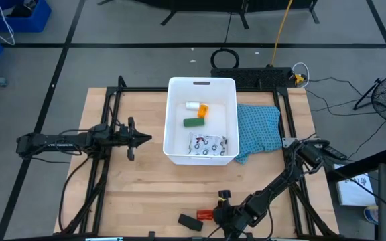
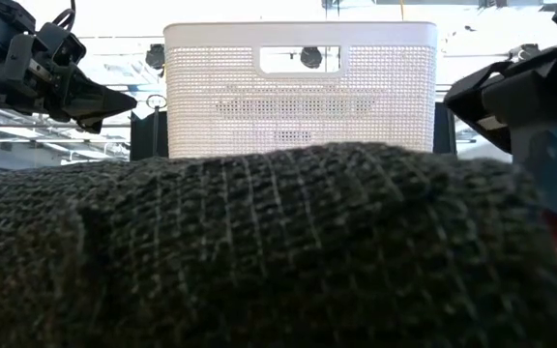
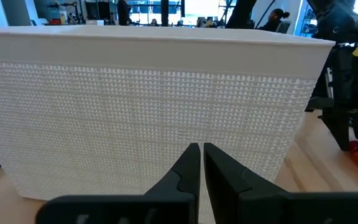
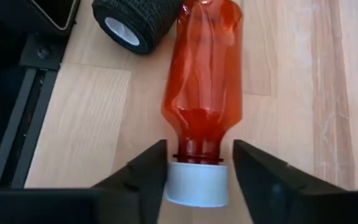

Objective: Pick & place medical supplies in basket/bin
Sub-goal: Put the red bottle into the white bin

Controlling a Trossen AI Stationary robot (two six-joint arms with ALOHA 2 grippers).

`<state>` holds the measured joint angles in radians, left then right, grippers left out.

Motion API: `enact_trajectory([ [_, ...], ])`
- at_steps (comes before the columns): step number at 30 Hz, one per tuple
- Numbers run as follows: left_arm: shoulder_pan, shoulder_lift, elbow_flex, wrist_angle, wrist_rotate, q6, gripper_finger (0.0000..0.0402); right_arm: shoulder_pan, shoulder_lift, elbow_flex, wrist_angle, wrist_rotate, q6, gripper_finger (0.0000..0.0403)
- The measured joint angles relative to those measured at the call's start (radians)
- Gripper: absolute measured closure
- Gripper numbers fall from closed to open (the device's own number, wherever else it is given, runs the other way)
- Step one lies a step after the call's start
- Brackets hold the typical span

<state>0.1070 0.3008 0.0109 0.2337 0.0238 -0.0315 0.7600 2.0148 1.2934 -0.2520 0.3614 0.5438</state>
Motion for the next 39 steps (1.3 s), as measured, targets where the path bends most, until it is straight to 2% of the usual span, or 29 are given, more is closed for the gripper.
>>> enact_trajectory([
  [4,0.0,0.0,0.0,0.0,0.0,0.0,0.0376,-0.007,-0.002,0.0,0.003,-0.019,-0.014,0.0295],
  [9,0.0,0.0,0.0,0.0,0.0,0.0,0.0376,-0.021,-0.029,0.0,-0.006,-0.053,-0.033,0.0295],
  [14,0.0,0.0,0.0,-0.002,0.0,0.0,0.0376,-0.035,-0.129,0.0,-0.033,-0.051,-0.081,0.029],
  [27,0.0,0.0,0.0,-0.006,-0.001,0.002,0.0376,-0.085,-0.614,0.0,-0.095,-0.04,-0.47,0.0293],
  [34,0.0,0.0,0.0,-0.008,-0.001,0.002,0.0376,-0.123,-0.876,-0.008,-0.153,0.073,-0.609,0.0293],
  [39,0.0,0.0,0.0,-0.039,-0.001,0.006,0.0376,-0.128,-1.079,-0.161,-0.071,0.175,-0.661,0.0293],
])
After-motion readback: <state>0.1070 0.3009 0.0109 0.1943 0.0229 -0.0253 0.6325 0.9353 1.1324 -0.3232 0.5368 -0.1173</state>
